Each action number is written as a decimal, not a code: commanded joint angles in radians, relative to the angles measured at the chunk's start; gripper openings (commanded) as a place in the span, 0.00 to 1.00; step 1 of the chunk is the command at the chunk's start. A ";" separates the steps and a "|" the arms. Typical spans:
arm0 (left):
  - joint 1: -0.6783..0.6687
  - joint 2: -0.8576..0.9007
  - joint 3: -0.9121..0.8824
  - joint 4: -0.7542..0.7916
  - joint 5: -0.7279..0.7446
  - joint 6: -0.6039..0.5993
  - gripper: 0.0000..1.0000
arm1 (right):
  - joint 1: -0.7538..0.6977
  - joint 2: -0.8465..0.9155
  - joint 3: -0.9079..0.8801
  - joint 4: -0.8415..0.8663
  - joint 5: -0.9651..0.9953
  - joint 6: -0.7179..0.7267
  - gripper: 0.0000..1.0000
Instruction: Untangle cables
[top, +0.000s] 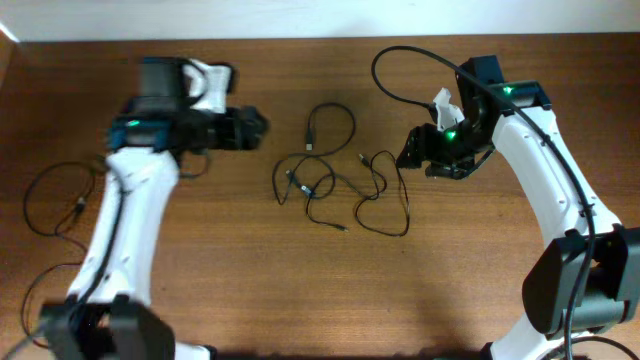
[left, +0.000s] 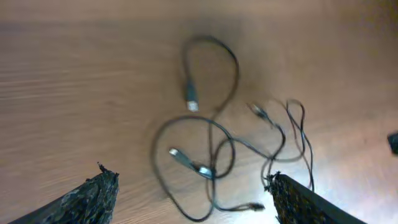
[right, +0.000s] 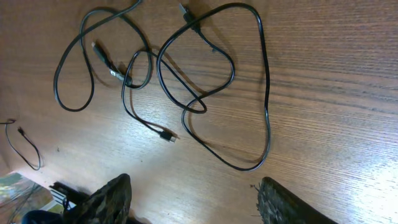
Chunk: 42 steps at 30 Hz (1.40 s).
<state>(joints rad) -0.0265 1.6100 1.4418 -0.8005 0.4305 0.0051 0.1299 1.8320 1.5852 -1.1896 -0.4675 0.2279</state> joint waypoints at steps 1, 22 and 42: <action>-0.101 0.109 -0.003 0.021 -0.008 0.056 0.81 | 0.001 0.008 0.002 -0.001 0.009 -0.014 0.66; -0.220 0.356 0.264 -0.163 -0.038 0.094 0.00 | 0.001 0.008 0.002 0.009 0.010 -0.014 0.71; -0.220 -0.178 0.394 -0.090 -0.353 0.006 0.00 | 0.002 0.008 0.002 0.011 0.008 -0.014 0.72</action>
<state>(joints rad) -0.2485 1.4605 1.8187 -0.9257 0.1440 0.0418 0.1299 1.8339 1.5848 -1.1782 -0.4679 0.2245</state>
